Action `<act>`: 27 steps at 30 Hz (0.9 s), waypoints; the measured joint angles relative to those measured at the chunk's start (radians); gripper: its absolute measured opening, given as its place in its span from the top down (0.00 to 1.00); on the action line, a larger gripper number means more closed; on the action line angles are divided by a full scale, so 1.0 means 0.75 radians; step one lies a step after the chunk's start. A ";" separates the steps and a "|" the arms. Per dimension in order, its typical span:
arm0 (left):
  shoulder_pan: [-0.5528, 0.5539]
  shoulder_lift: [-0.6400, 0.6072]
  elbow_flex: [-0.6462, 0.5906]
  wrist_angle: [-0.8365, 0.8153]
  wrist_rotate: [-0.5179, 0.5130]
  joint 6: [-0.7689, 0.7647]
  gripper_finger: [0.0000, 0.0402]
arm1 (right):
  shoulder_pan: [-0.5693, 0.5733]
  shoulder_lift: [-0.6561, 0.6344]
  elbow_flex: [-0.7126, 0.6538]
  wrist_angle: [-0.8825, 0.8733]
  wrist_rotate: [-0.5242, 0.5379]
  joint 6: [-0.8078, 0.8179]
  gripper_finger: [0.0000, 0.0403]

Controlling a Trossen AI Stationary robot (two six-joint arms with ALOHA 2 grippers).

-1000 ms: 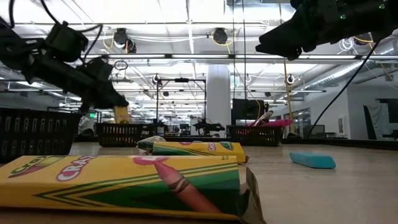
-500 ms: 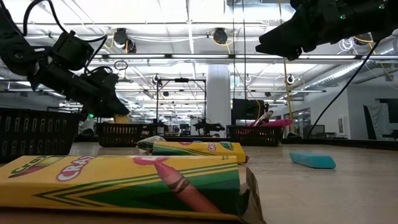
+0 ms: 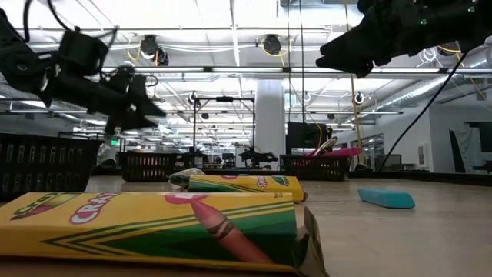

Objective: Pick & Place School Supplies
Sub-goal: Put the yellow crayon box into the middle black bin

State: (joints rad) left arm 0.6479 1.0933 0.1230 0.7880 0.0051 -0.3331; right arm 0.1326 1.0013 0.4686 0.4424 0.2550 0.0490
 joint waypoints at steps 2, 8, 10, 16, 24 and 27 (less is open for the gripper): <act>-0.016 -0.026 0.000 0.083 0.035 0.017 0.42 | -0.003 0.030 0.000 0.002 -0.063 0.028 0.47; -0.131 -0.083 0.043 0.130 0.152 0.086 0.45 | 0.002 0.263 0.105 -0.070 -0.227 0.094 0.47; -0.195 -0.082 0.068 0.128 0.180 0.121 0.45 | 0.010 0.382 0.197 -0.133 -0.274 0.090 0.47; -0.352 -0.082 0.089 0.118 0.168 0.194 0.44 | 0.087 0.703 0.490 -0.317 -0.383 0.072 0.44; -0.462 -0.083 0.089 0.121 0.111 0.233 0.44 | 0.186 0.983 0.762 -0.528 -0.387 0.089 0.43; -0.488 -0.083 0.089 0.137 0.105 0.243 0.44 | 0.208 1.080 0.833 -0.580 -0.382 0.098 0.43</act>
State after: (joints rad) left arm 0.2818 1.0309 0.1898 0.8906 0.0840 -0.1511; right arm 0.2886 1.8112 1.0936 0.0070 -0.0316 0.1225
